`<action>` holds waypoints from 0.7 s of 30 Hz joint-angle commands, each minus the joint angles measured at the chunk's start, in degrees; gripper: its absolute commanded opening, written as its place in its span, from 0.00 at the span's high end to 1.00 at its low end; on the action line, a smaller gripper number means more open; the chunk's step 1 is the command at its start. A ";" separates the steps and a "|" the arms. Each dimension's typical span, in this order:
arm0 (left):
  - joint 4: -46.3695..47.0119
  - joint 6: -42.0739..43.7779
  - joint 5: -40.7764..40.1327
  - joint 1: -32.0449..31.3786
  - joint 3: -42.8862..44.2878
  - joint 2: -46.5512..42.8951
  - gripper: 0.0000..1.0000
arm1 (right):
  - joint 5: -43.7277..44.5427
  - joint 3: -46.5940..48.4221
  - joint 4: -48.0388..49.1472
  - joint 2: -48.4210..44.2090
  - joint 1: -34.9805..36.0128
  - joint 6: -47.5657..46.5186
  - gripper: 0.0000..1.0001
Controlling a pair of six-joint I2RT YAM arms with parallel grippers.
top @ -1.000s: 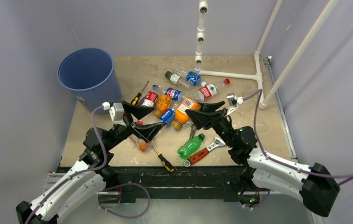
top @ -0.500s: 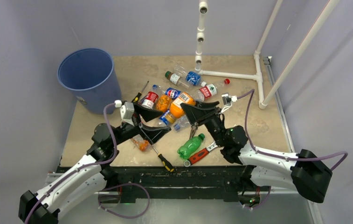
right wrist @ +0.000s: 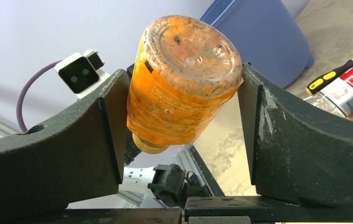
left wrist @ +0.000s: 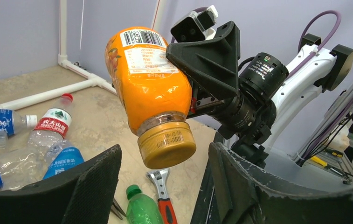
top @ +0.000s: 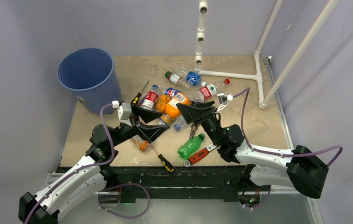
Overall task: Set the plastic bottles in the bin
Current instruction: Pick up the plastic bottle at the center of the board.
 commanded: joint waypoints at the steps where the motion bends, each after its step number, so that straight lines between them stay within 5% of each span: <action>1: 2.57 -0.46 -0.04 0.01 0.84 0.23 0.33 | -0.52 2.82 2.90 1.01 0.80 0.95 1.00; 6: 0.79 0.11 -0.68 0.04 1.76 1.03 0.34 | -0.88 3.76 2.84 2.36 1.80 0.72 1.00; 8: 0.40 0.53 -1.11 0.01 1.81 0.78 0.42 | -0.72 3.75 2.82 2.50 2.09 0.66 1.00; 14: -0.01 1.14 -1.74 0.06 1.97 0.47 0.71 | -1.09 3.96 2.01 2.18 2.46 -0.23 1.00; 18: -0.99 2.14 -1.20 0.07 2.47 0.50 1.00 | -3.89 4.23 -0.09 1.07 2.50 -2.43 1.00; 21: -2.31 2.57 -1.61 0.01 2.99 0.34 1.00 | -4.63 4.87 -8.03 -2.65 2.50 -4.94 0.66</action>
